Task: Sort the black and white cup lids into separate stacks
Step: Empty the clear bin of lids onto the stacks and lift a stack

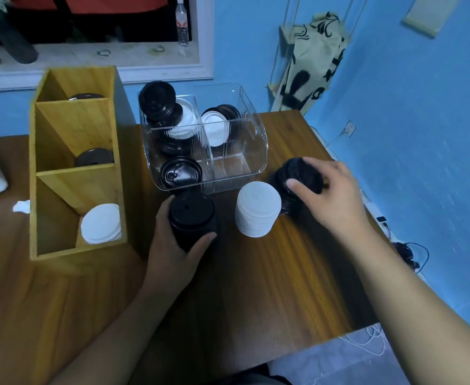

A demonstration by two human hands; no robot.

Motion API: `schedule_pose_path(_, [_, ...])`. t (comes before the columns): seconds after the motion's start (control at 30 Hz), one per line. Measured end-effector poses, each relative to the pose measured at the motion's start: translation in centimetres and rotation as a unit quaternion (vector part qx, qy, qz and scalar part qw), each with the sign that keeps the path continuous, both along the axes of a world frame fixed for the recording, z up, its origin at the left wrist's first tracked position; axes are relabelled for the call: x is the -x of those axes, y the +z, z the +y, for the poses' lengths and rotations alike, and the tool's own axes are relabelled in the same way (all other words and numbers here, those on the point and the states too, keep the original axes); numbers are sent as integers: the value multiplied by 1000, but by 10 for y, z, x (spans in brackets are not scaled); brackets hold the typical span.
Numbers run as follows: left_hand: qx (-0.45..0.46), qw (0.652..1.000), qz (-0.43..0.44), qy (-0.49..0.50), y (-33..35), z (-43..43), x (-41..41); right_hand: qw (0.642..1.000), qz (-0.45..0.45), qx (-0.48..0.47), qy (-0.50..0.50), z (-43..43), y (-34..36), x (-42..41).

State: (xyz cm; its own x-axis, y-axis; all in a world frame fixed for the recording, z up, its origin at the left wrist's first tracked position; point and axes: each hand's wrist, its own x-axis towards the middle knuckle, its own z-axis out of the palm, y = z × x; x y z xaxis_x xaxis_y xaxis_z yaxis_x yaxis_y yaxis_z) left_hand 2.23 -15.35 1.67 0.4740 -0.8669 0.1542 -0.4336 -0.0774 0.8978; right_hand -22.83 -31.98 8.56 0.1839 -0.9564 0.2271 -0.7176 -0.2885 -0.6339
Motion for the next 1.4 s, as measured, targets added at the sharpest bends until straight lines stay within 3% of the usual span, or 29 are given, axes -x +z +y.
schedule_pose_path(0.27, [-7,1000,-5,9,-1,0,0,990,133,14,33,-12,-27,-9])
schedule_pose_path(0.53, [-28,999,-7,19,-3,2,1,952,302,48,26,-14,-21,-7])
schedule_pose_path(0.63, [-32,999,-8,28,-3,3,1,980,190,54,15,-17,4,-14])
schedule_pose_path(0.73, [-28,999,-11,31,-4,3,1,985,94,93,109,-15,33,-49])
schedule_pose_path(0.83, [-33,999,-16,39,-3,4,1,953,90,105,270,-15,46,-110])
schedule_pose_path(0.9, [-34,998,-22,41,-2,5,1,922,159,92,340,-21,42,-153])
schedule_pose_path(1.07, [-34,999,-8,38,-1,5,1,846,296,78,437,-43,22,-227])
schedule_pose_path(1.23, [-36,999,-4,39,-3,6,0,728,487,43,481,-64,12,-263])
schedule_pose_path(1.33, [-30,999,1,34,-3,6,0,706,511,45,488,-69,13,-269])
schedule_pose_path(1.4, [-27,999,1,30,-2,6,0,713,498,61,489,-68,17,-265])
